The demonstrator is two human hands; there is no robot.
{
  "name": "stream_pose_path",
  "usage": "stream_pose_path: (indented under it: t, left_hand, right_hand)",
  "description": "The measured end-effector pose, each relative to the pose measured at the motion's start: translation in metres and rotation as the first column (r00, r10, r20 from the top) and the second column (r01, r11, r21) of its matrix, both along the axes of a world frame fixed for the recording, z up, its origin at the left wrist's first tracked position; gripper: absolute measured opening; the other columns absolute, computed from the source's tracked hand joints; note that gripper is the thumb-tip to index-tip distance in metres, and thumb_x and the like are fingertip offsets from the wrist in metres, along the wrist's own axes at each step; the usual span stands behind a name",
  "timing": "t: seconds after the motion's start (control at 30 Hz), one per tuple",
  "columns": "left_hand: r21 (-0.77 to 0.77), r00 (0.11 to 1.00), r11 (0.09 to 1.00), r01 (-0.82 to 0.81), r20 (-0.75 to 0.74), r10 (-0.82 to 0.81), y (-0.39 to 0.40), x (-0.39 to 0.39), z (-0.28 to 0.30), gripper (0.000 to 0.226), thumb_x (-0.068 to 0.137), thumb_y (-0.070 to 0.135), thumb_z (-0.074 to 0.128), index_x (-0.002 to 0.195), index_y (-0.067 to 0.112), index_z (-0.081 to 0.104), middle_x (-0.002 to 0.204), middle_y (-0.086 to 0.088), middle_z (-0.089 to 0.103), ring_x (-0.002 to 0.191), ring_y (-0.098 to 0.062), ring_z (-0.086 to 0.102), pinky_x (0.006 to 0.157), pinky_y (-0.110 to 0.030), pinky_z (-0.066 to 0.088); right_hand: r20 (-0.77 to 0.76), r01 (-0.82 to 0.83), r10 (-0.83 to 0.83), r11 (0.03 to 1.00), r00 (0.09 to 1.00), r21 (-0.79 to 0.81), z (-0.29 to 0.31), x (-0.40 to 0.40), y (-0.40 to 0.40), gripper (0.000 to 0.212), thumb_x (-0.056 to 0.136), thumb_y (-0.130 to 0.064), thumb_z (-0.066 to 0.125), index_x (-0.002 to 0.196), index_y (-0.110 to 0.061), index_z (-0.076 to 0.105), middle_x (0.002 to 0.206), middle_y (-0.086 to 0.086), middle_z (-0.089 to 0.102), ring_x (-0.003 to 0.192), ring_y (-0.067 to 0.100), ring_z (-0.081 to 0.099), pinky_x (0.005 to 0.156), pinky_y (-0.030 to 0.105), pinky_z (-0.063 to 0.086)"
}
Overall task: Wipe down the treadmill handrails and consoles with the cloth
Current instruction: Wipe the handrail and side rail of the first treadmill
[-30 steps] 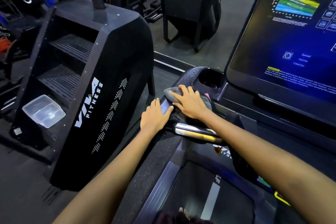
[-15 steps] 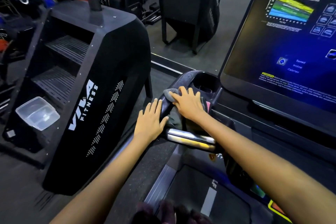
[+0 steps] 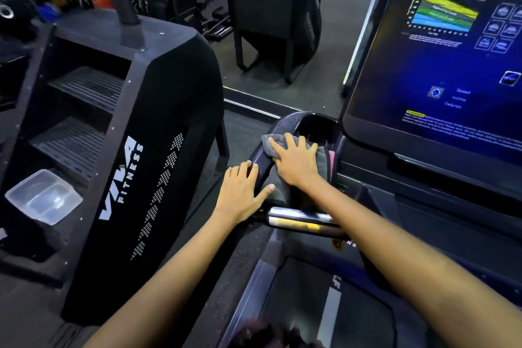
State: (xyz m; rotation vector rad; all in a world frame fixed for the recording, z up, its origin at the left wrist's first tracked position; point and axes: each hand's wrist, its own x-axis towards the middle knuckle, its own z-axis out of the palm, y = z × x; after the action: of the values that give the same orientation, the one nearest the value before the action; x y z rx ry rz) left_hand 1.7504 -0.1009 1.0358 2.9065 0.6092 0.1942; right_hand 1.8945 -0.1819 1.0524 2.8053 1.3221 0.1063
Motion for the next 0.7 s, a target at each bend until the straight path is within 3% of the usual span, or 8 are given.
stream_pose_path:
  t: [0.1,0.17,0.23,0.3,0.37,0.43,0.6,0.7]
  left_hand:
    - [-0.006,0.999,1.000,0.014,-0.050,-0.014,-0.003,-0.002,0.001,0.090,0.084,0.069,0.011,0.141,0.005,0.036,0.147,-0.015,0.034,0.134,-0.029,0.033,0.113,-0.041,0.020]
    - [-0.020,0.999,1.000,0.022,-0.041,-0.023,-0.001,-0.002,-0.002,0.081,0.091,0.066,0.021,0.143,0.005,0.031,0.152,-0.014,0.025,0.139,-0.027,0.025,0.116,-0.040,0.015]
    - [-0.053,0.999,0.998,0.031,-0.016,-0.032,0.002,0.000,-0.003,0.075,0.091,0.064,0.025,0.133,0.006,0.042,0.149,-0.017,0.031,0.134,-0.030,0.031,0.112,-0.040,0.022]
    - [-0.040,0.999,0.999,0.032,0.030,-0.031,0.005,0.003,-0.003,0.074,0.086,0.067,0.019,0.113,0.006,0.052,0.132,-0.017,0.047,0.116,-0.033,0.046,0.100,-0.039,0.033]
    - [-0.012,0.996,0.999,0.033,0.084,-0.032,0.010,0.007,-0.002,0.062,0.088,0.064,0.027,0.098,0.008,0.052,0.108,-0.013,0.052,0.095,-0.032,0.050,0.086,-0.037,0.035]
    - [-0.017,0.992,1.000,0.020,0.121,-0.017,0.009,0.008,-0.003,0.056,0.090,0.062,0.033,0.095,0.009,0.051,0.099,-0.010,0.050,0.087,-0.028,0.048,0.080,-0.036,0.035]
    - [-0.124,0.981,0.992,0.022,0.196,0.002,0.009,0.005,-0.008,0.056,0.089,0.061,0.030,0.099,0.010,0.050,0.107,-0.007,0.051,0.096,-0.026,0.049,0.087,-0.035,0.038]
    - [-0.176,0.980,0.984,0.034,0.197,0.001,0.010,0.006,-0.007,0.064,0.089,0.063,0.027,0.117,0.010,0.049,0.124,-0.007,0.050,0.114,-0.025,0.048,0.100,-0.036,0.035]
  right_hand:
    - [-0.018,0.066,-0.066,0.998,0.998,0.012,0.009,0.010,0.011,0.050,0.094,-0.032,0.042,0.143,-0.030,0.030,0.144,0.011,0.027,0.120,0.036,0.034,0.096,0.051,0.032]
    - [-0.078,0.121,-0.119,0.993,0.990,0.013,0.018,0.013,0.024,0.045,0.094,-0.029,0.042,0.138,-0.027,0.038,0.140,0.013,0.029,0.118,0.036,0.036,0.094,0.048,0.034]
    - [-0.095,0.133,-0.133,0.991,0.987,-0.004,0.021,0.015,0.032,0.042,0.094,-0.028,0.041,0.136,-0.026,0.042,0.138,0.013,0.031,0.117,0.036,0.038,0.093,0.047,0.036]
    - [-0.089,0.067,-0.068,0.998,0.994,-0.011,0.021,0.017,0.027,0.040,0.093,-0.027,0.043,0.133,-0.027,0.045,0.134,0.013,0.034,0.115,0.035,0.039,0.091,0.046,0.037]
    - [-0.057,-0.039,0.039,0.999,0.998,-0.009,0.018,0.020,0.012,0.041,0.093,-0.027,0.044,0.134,-0.031,0.044,0.131,0.011,0.036,0.111,0.033,0.041,0.088,0.044,0.038]
    - [-0.032,-0.109,0.109,0.994,0.994,-0.020,0.014,0.023,-0.005,0.043,0.094,-0.028,0.044,0.136,-0.034,0.042,0.128,0.010,0.038,0.108,0.031,0.042,0.084,0.042,0.038]
    - [-0.061,0.035,-0.033,0.999,0.998,0.030,0.017,0.027,0.018,0.035,0.094,-0.029,0.042,0.129,-0.029,0.048,0.129,0.011,0.039,0.109,0.033,0.042,0.084,0.042,0.037]
    - [-0.156,0.191,-0.183,0.981,0.971,0.033,0.023,0.037,0.045,0.035,0.094,-0.027,0.042,0.128,-0.027,0.052,0.135,0.013,0.036,0.118,0.035,0.039,0.093,0.044,0.036]
